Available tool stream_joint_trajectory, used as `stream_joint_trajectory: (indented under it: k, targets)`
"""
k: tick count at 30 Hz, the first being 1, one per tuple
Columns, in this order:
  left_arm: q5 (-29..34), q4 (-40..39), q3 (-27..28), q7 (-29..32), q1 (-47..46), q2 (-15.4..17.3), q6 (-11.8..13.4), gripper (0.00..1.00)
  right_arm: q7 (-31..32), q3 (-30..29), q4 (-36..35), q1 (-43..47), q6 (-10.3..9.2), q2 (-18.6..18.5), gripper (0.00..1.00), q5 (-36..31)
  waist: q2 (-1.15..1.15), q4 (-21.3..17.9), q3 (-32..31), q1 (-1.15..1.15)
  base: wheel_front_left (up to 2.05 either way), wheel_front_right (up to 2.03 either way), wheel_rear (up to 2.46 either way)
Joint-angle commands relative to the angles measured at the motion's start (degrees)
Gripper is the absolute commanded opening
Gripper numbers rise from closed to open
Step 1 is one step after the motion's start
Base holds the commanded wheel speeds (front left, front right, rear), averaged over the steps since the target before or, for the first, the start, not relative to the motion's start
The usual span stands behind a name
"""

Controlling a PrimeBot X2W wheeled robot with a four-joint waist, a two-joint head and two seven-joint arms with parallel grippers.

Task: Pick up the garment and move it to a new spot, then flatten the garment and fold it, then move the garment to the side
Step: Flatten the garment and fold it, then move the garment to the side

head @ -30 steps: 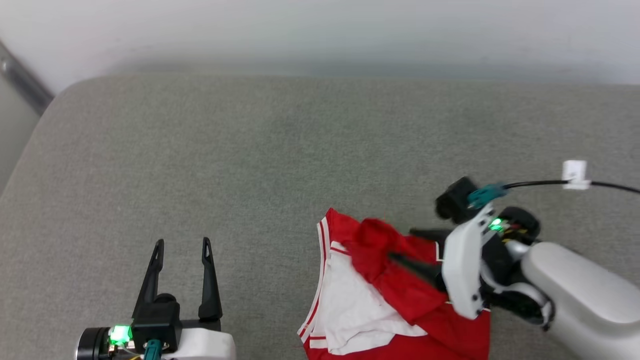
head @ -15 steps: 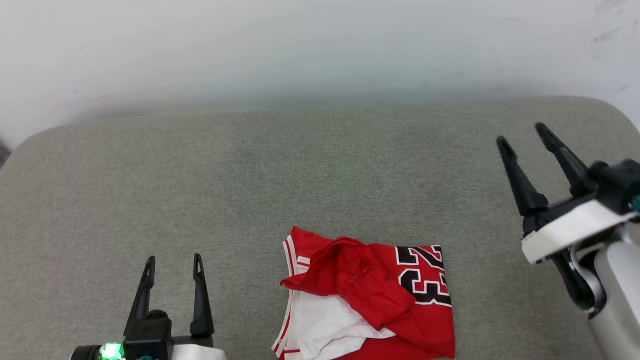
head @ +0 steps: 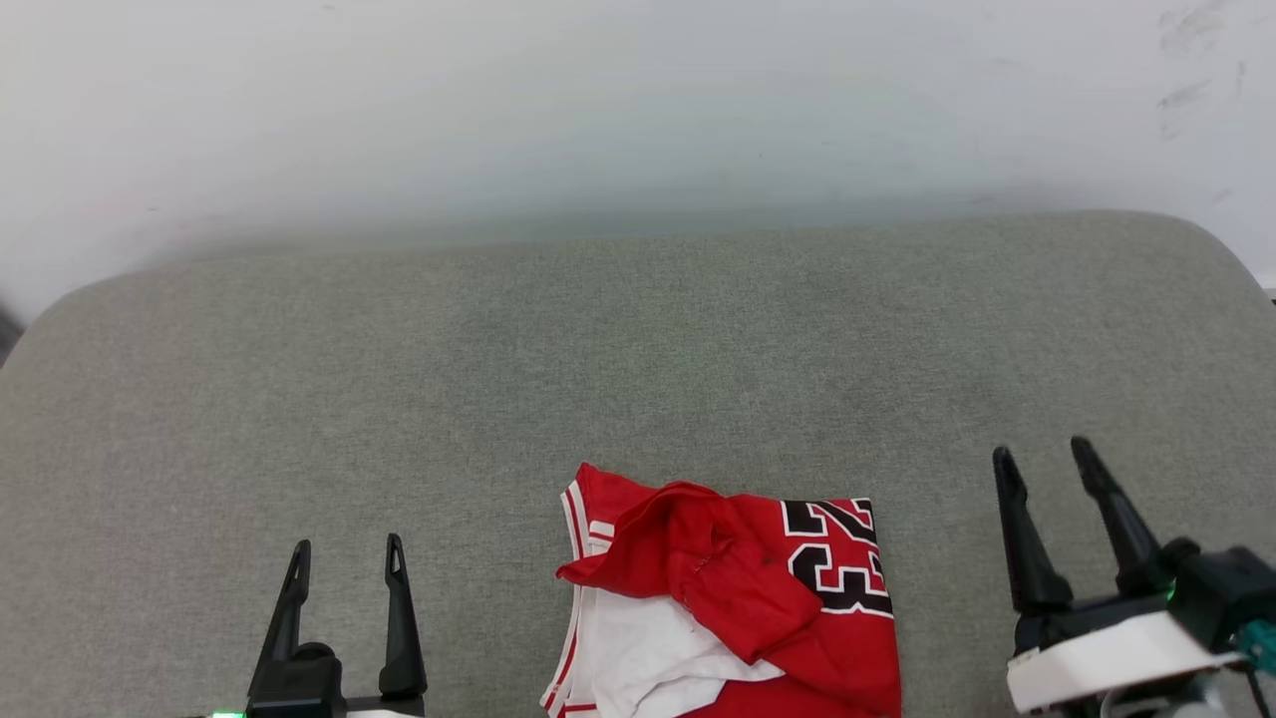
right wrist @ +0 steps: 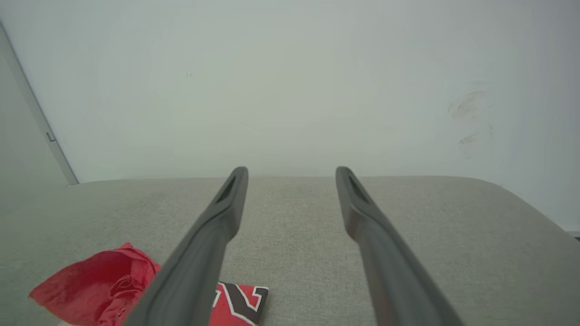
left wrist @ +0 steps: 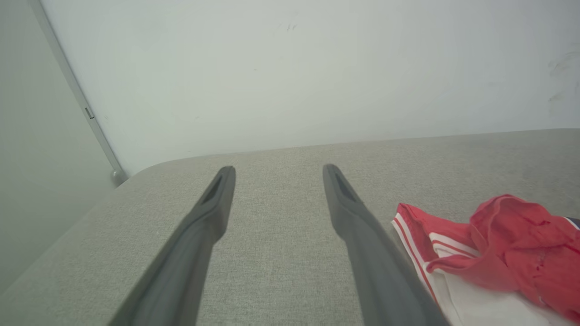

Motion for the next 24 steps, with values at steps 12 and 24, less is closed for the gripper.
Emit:
stream_joint_trajectory:
  k: [12, 24]
  targets:
    - [-0.5, 0.1, 0.8, -0.1, 2.1, -0.5, -0.9, 1.0, -0.1, -2.0, -2.2, 7.6, -0.02, 4.0, 1.0, -1.8, 0.0, 0.3, -1.1, 0.0, 0.0, 0.0, 0.0]
    - [-0.6, 0.4, 1.6, -0.1, 1.8, -0.9, -1.5, 1.0, -0.1, -4.6, -4.3, 0.8, -0.02, 1.8, 1.0, -0.8, 0.0, 0.5, -1.3, 0.0, 0.0, 0.0, 0.0]
